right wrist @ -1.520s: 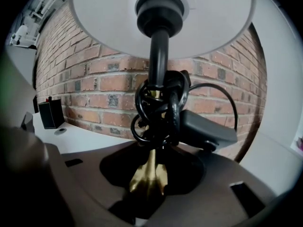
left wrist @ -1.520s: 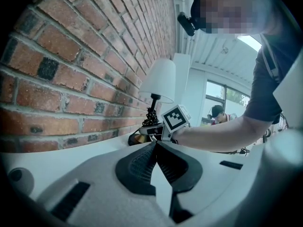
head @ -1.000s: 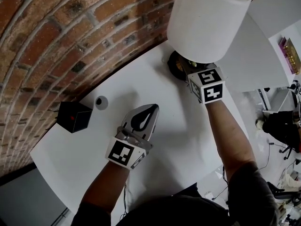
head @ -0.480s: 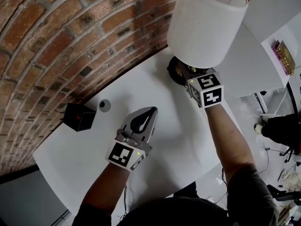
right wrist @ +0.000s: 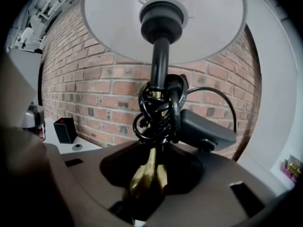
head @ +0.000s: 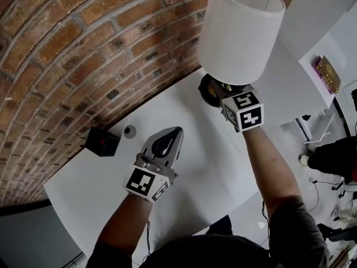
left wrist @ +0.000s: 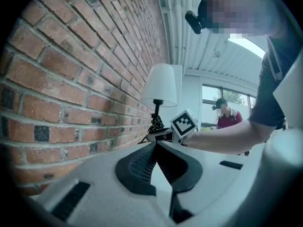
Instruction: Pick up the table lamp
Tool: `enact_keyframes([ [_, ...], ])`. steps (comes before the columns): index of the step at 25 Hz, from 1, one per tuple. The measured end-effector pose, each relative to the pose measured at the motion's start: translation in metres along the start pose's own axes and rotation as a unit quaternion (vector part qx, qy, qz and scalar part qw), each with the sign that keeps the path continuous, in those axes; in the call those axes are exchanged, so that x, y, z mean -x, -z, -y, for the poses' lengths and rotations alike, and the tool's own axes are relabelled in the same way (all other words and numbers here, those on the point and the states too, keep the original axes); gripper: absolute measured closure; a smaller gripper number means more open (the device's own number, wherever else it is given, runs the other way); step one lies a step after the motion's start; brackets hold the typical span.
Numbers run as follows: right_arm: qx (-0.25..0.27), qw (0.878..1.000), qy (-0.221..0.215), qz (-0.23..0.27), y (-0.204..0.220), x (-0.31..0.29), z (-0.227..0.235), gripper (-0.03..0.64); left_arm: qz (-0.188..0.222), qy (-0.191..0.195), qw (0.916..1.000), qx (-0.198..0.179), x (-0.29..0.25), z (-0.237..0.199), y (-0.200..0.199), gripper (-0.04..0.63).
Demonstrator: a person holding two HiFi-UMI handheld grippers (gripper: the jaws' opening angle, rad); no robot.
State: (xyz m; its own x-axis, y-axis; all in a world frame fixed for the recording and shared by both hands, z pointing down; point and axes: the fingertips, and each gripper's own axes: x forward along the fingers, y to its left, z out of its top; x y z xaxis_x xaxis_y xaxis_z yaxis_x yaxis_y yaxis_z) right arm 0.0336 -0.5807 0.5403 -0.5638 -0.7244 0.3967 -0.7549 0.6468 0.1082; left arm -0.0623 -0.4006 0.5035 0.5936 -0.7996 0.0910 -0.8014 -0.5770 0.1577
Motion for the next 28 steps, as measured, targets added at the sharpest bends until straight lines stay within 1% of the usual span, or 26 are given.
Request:
enact_keyframes([
  [7, 0.005, 1.0, 0.0, 0.006, -0.047, 0.032, 0.005, 0.488, 0.016, -0.004, 0.9998, -0.013, 0.008, 0.01, -0.048, 0.591],
  [12, 0.009, 1.0, -0.002, 0.013, -0.088, 0.056, 0.008, 0.488, 0.022, -0.011, 0.9993, -0.03, 0.013, 0.018, -0.085, 0.591],
  [18, 0.014, 1.0, -0.007, 0.022, -0.142, 0.087, 0.007, 0.488, 0.027, -0.018, 0.9988, -0.038, 0.023, 0.027, -0.133, 0.591],
  [23, 0.022, 0.999, -0.012, 0.024, -0.183, 0.111, 0.002, 0.488, 0.029, -0.033, 0.9982, -0.042, 0.033, 0.029, -0.173, 0.591],
  [28, 0.03, 0.999, -0.015, 0.031, -0.222, 0.131, 0.002, 0.488, 0.039, -0.032, 0.9979, -0.04, 0.037, 0.034, -0.213, 0.591],
])
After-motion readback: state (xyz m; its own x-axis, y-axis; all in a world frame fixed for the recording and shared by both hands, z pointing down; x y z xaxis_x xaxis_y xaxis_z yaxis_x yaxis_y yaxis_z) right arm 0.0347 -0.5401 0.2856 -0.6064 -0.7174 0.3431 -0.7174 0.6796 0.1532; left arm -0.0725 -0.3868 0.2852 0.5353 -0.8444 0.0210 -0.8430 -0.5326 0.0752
